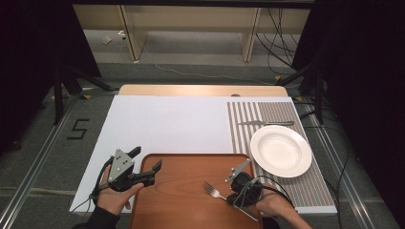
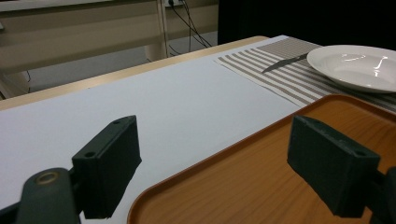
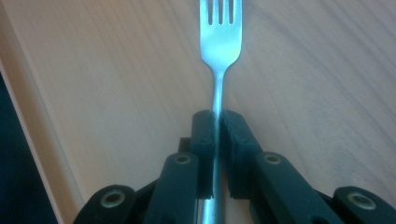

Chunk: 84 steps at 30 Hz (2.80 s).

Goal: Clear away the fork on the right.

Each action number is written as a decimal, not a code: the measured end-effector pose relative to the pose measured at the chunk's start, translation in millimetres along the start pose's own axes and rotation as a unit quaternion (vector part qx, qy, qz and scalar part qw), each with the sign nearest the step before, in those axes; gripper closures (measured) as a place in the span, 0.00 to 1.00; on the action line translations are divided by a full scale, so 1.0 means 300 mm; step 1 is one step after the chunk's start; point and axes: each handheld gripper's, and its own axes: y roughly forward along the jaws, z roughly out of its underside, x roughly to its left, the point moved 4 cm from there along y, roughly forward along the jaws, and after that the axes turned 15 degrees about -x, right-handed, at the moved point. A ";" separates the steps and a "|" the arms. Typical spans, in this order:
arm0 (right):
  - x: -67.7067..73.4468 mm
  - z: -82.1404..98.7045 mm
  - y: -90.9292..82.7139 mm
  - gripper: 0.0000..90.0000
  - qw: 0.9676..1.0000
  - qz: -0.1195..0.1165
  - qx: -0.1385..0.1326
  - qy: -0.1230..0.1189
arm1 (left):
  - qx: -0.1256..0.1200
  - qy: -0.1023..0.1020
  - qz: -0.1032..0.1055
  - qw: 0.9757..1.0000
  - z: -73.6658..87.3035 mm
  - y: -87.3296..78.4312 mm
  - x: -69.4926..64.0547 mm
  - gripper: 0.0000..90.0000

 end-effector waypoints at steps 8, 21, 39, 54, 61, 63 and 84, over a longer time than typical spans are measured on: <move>0.011 -0.023 -0.015 0.72 0.999 -0.009 -0.039 -0.010 | 0.000 0.000 -0.001 1.000 0.000 0.000 0.001 0.19; 0.069 -0.032 0.011 0.91 0.996 -0.015 -0.056 -0.068 | 0.000 0.000 -0.002 1.000 0.000 -0.001 0.001 0.19; 0.065 -0.016 0.029 1.00 0.995 0.014 -0.025 -0.097 | 0.000 0.000 -0.001 1.000 0.001 -0.001 0.001 0.19; 0.043 -0.012 0.021 1.00 0.993 0.044 -0.013 -0.107 | -0.001 0.000 -0.001 1.000 -0.001 -0.002 0.000 0.19; 0.026 -0.009 0.011 1.00 0.993 0.054 -0.008 -0.105 | -0.001 0.000 -0.001 1.000 -0.001 -0.002 0.000 0.19; 0.022 -0.008 0.009 1.00 0.993 0.056 -0.007 -0.104 | -0.001 0.000 -0.001 1.000 -0.001 -0.002 0.000 0.19; -0.018 0.005 -0.018 1.00 0.992 0.083 0.013 -0.094 | -0.001 0.000 -0.001 1.000 -0.002 -0.003 -0.001 0.19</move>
